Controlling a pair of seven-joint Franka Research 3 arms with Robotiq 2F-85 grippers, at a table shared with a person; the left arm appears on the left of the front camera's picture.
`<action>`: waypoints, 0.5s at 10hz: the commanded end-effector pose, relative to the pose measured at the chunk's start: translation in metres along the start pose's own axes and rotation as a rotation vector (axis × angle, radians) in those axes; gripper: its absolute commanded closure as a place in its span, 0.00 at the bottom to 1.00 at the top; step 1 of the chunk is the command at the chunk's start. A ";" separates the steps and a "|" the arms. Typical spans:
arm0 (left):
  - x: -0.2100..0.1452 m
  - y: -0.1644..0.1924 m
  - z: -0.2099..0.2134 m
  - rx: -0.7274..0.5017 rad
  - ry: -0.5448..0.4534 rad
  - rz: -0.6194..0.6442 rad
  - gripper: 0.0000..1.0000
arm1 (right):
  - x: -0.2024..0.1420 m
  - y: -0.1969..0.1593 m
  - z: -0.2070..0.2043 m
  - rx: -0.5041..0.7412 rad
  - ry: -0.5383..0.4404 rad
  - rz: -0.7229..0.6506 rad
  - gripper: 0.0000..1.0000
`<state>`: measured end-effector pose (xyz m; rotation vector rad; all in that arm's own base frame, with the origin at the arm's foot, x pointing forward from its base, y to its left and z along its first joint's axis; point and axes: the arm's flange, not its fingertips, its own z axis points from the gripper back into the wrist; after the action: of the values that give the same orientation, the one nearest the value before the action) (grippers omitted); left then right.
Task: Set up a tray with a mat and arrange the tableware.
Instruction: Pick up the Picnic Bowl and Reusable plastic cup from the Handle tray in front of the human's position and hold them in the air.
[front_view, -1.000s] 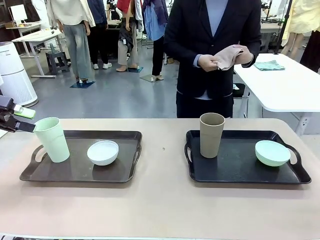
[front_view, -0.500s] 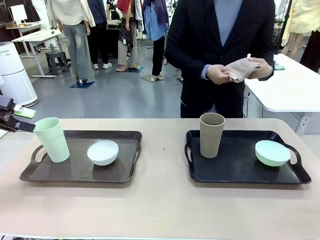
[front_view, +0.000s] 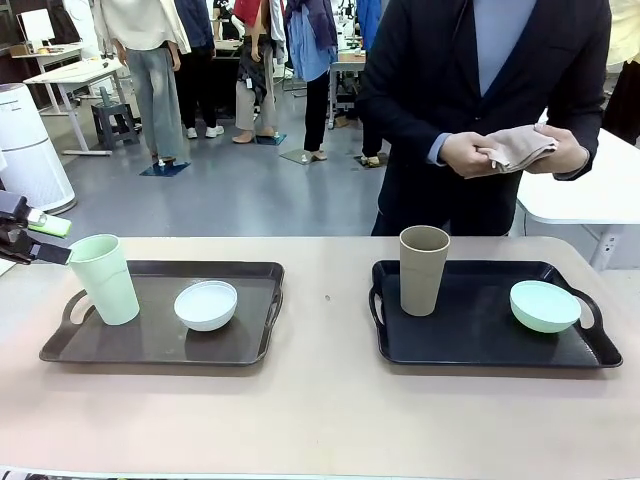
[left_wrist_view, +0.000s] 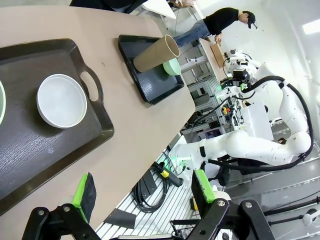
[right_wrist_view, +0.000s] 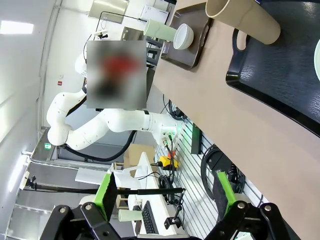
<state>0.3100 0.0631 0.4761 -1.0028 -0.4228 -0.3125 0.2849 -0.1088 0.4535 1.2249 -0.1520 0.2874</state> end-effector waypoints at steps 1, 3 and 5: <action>-0.001 0.001 -0.001 -0.018 -0.018 -0.025 0.00 | -0.004 -0.002 -0.001 0.002 0.011 0.014 0.00; -0.001 0.001 -0.001 -0.018 -0.018 -0.025 0.00 | -0.004 -0.002 -0.001 0.002 0.011 0.014 0.00; -0.001 0.001 -0.001 -0.018 -0.018 -0.025 0.00 | -0.004 -0.002 -0.001 0.002 0.011 0.014 0.00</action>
<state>0.3100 0.0631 0.4762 -1.0026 -0.4232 -0.3123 0.2849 -0.1088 0.4535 1.2249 -0.1520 0.2875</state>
